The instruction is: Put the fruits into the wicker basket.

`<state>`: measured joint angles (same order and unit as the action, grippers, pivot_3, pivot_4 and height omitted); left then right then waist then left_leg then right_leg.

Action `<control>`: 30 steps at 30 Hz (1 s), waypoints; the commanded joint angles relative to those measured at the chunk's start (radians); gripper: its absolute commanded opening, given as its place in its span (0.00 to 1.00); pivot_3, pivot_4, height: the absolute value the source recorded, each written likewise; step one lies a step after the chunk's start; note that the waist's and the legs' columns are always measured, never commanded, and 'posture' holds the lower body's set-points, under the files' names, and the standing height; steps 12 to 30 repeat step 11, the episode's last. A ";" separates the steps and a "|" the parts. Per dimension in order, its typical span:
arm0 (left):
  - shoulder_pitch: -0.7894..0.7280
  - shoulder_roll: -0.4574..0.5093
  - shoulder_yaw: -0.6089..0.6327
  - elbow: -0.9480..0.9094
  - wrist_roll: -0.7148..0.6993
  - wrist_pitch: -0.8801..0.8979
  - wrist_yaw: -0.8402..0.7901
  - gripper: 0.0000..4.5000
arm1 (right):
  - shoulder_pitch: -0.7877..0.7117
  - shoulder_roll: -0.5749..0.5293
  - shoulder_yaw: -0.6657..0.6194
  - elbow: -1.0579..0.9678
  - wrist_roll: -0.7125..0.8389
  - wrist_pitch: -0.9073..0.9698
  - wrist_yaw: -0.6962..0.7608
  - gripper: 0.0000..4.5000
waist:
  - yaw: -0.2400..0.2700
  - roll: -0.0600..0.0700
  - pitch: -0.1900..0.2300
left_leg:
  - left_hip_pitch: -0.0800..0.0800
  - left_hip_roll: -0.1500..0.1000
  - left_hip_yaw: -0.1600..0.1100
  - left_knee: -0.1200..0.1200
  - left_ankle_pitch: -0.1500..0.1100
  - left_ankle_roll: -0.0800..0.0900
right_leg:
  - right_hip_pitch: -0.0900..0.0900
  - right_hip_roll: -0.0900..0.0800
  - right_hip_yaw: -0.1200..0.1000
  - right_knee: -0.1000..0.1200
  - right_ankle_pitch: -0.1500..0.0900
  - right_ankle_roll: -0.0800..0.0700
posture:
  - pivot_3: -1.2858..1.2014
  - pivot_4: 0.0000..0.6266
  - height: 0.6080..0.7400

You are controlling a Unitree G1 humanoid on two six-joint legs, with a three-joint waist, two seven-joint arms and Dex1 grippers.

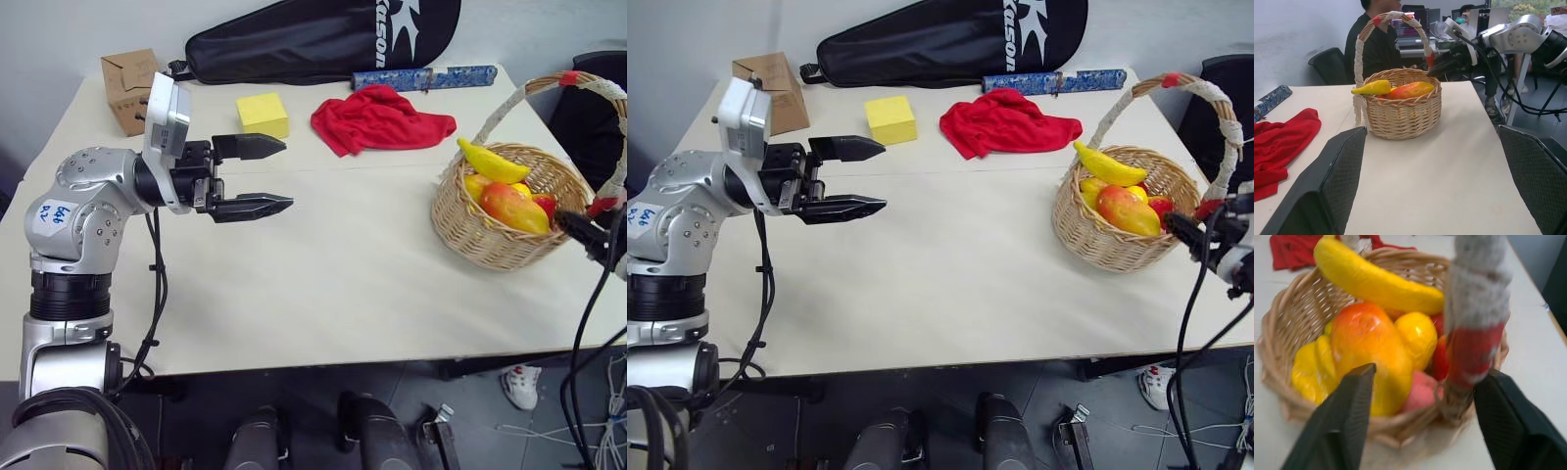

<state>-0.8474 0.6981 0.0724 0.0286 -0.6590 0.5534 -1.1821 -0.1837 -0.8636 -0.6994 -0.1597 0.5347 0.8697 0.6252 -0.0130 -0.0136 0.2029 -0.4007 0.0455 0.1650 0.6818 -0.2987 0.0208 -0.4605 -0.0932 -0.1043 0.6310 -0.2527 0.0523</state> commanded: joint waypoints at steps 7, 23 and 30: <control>-0.005 0.027 0.018 0.065 0.035 -0.039 -0.050 1.00 | 0.403 -0.244 -0.561 -0.020 0.152 0.176 0.495 0.99 | 0.016 0.000 0.000 | 0.001 -0.001 -0.001 0.000 -0.001 0.002 | 0.002 0.000 -0.001 -0.002 0.000 0.001 | 0.52 0.24 1.00; -0.005 0.021 0.027 0.083 0.040 -0.057 -0.052 1.00 | 0.481 -0.270 -0.621 0.043 0.131 0.160 0.547 0.99 | 0.011 -0.004 0.000 | 0.012 0.002 -0.004 -0.001 -0.008 0.004 | 0.017 0.002 -0.003 -0.008 0.000 0.000 | 0.52 0.24 1.00; -0.005 0.021 0.027 0.083 0.040 -0.057 -0.052 1.00 | 0.481 -0.270 -0.621 0.043 0.131 0.160 0.547 0.99 | 0.011 -0.004 0.000 | 0.012 0.002 -0.004 -0.001 -0.008 0.004 | 0.017 0.002 -0.003 -0.008 0.000 0.000 | 0.52 0.24 1.00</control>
